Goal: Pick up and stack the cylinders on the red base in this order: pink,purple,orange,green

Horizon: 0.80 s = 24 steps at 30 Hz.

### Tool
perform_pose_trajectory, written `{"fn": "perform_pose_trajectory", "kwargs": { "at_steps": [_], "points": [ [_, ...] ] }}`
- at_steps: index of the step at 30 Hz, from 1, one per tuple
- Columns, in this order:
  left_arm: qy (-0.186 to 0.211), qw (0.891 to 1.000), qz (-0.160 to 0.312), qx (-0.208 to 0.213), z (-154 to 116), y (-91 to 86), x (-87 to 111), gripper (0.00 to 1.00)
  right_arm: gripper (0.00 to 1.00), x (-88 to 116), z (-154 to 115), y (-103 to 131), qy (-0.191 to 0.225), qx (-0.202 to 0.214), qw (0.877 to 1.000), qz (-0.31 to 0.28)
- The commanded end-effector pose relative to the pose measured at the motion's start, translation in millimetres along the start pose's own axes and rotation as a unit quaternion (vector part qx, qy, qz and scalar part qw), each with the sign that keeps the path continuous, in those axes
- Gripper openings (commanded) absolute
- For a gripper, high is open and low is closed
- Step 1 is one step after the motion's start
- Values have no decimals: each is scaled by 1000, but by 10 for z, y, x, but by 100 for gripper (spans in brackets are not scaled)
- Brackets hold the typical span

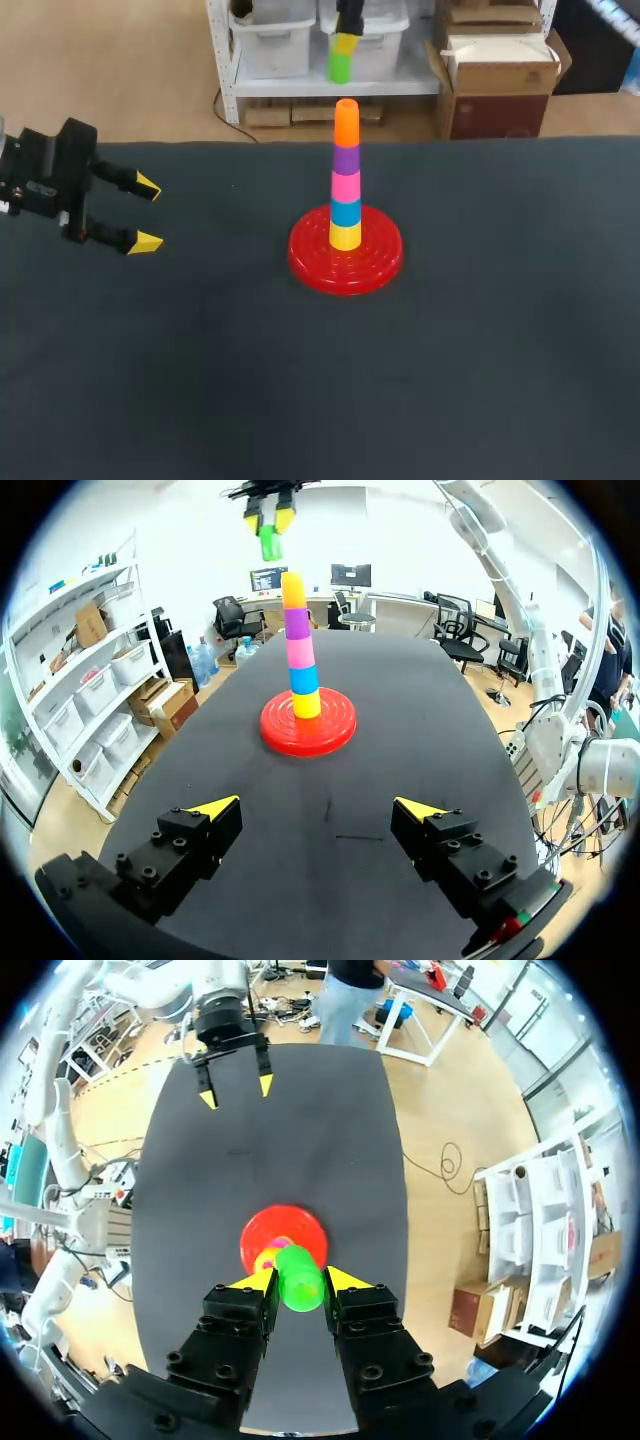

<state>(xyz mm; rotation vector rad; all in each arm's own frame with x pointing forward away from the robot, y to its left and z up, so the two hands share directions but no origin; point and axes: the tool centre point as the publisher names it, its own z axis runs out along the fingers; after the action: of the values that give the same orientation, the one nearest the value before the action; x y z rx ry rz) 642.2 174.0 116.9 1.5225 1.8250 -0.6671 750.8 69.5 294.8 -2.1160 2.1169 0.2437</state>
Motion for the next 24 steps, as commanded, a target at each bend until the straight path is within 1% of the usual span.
{"fn": "perform_pose_trajectory", "kwargs": {
  "at_steps": [1, 4, 9, 14, 15, 17, 20, 22, 24],
  "points": [
    [-1, 1000, 1, 1, -3, 6, 11, 100, 0, 116, 98, 211, -49, 96, 994, -2],
    [-1, 1000, 1, 1, -3, 6, 11, 100, 0, 106, 167, 221, -41, 93, 995, -6],
    [-1, 1000, 1, 1, -3, 6, 11, 100, 0, 99, 293, 179, -19, 101, 995, -14],
    [-1, 1000, 1, 1, -3, 6, 11, 100, 0, 102, 324, 187, -8, 104, 994, -24],
    [-1, 1000, 1, 1, -3, 6, 11, 100, 0, 111, 329, 186, -1, 112, 993, -30],
    [-1, 1000, 1, 1, -3, 6, 11, 100, 0, 121, 338, 186, 4, 111, 993, -34],
    [-1, 1000, 1, 1, -3, 6, 11, 100, 0, 129, 373, 206, 31, 142, 987, -62],
    [-1, 1000, 1, 1, -3, 6, 11, 100, 0, 115, 392, 233, 35, 140, 987, -68],
    [-1, 1000, 1, 1, -3, 6, 11, 100, 0, 92, 412, 253, 44, 148, 985, -82]
  ]
}}
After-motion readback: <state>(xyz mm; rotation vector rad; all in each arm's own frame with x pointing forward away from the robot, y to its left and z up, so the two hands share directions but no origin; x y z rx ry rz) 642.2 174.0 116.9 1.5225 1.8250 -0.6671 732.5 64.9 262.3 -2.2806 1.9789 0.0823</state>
